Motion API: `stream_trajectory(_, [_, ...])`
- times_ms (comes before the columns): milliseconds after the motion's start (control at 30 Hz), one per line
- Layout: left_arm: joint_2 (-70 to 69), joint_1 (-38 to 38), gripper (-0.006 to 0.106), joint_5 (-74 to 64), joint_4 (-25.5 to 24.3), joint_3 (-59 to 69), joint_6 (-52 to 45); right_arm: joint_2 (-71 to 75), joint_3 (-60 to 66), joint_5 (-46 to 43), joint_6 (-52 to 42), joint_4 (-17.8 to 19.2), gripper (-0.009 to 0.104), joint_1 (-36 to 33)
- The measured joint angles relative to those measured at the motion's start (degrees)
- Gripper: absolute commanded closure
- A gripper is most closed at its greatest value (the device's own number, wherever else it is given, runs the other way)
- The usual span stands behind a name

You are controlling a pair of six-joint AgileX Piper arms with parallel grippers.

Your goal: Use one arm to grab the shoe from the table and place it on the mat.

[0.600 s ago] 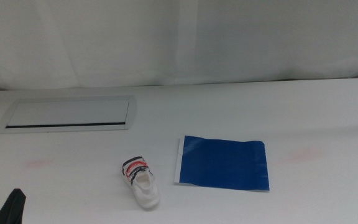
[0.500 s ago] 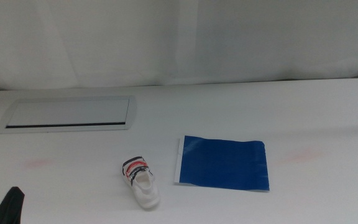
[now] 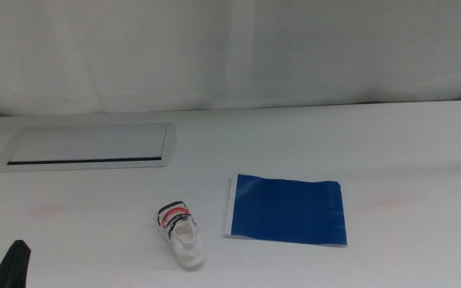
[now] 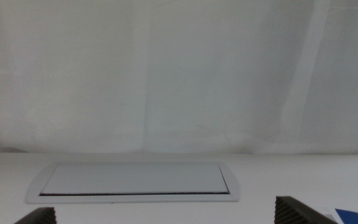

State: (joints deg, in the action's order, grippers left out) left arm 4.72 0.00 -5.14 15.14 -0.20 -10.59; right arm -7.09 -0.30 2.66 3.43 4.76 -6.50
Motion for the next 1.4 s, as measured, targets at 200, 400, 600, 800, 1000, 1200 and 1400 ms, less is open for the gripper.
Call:
stream_trajectory(200, [0.0, 0.0, 0.013, -3.1, 0.0, -1.7, -0.8, 0.0, 0.0, 0.0, 0.0, 0.0, 0.097, 0.0])
stream_trajectory(400, [8.1, 0.0, 0.013, -8.3, 0.1, -13.6, 4.5, 0.0, 0.0, 0.0, -0.2, 0.0, 0.097, 0.0])
stream_trajectory(600, [18.1, 0.0, 0.013, -14.6, 1.1, -22.6, 10.0, 0.0, 0.0, 0.0, -0.2, 0.0, 0.097, 0.0])
stream_trajectory(800, [26.0, 0.0, 0.013, -21.9, 12.0, -29.9, -0.8, 0.0, 0.0, 0.0, -0.2, 0.0, 0.097, 0.0])
stream_trajectory(1000, [36.4, 0.0, 0.013, -28.6, 21.5, -37.0, -9.4, 0.0, 0.0, 0.0, -0.2, 0.0, 0.097, 0.0])
stream_trajectory(1200, [47.8, -2.1, 0.013, -35.4, 23.2, -45.6, -9.9, 0.0, 0.0, 0.0, -0.2, 0.0, 0.097, 0.0])
stream_trajectory(1400, [58.6, -18.3, 0.019, -32.6, 10.4, -52.9, 11.0, 0.0, 0.0, 0.0, 0.0, 0.0, 0.097, 0.0])
